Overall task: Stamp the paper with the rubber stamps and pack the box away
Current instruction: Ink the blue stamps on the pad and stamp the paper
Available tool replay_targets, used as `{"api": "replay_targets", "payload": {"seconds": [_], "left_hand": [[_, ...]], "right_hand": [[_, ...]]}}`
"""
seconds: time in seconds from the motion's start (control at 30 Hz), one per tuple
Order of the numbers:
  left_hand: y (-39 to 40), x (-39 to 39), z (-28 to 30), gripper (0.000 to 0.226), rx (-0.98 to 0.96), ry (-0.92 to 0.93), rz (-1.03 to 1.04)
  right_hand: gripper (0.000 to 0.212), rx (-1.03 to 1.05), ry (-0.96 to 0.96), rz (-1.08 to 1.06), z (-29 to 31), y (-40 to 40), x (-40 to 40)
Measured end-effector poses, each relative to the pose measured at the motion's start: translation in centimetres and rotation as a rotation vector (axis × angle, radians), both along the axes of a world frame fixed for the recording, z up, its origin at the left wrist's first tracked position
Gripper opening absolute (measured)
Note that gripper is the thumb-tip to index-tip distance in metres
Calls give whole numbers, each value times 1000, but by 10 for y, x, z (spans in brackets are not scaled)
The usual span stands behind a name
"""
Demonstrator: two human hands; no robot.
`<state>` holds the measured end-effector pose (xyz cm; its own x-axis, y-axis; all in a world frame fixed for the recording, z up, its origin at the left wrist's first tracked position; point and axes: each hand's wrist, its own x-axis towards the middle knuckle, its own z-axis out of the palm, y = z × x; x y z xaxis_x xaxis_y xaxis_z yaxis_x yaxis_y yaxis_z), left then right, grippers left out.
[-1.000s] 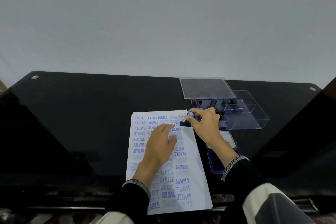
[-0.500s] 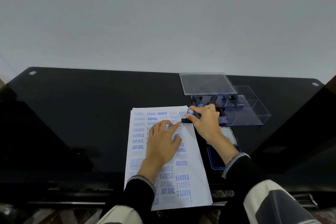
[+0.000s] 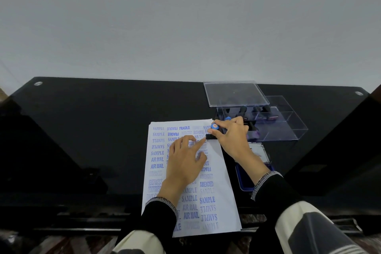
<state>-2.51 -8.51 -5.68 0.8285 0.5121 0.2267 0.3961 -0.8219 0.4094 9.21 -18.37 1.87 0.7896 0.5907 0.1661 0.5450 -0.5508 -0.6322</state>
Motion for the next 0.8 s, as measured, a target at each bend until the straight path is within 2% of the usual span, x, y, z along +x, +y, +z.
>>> {"api": "replay_targets", "payload": {"seconds": [0.1, 0.6, 0.8], "left_hand": [[-1, -1, 0, 63, 11, -1, 3], [-1, -1, 3, 66, 32, 28, 5], [0, -1, 1, 51, 16, 35, 3]], "right_hand": [[39, -12, -14, 14, 1, 0, 0], [41, -42, -42, -3, -6, 3, 3], [42, -63, -33, -14, -5, 3, 3]]}}
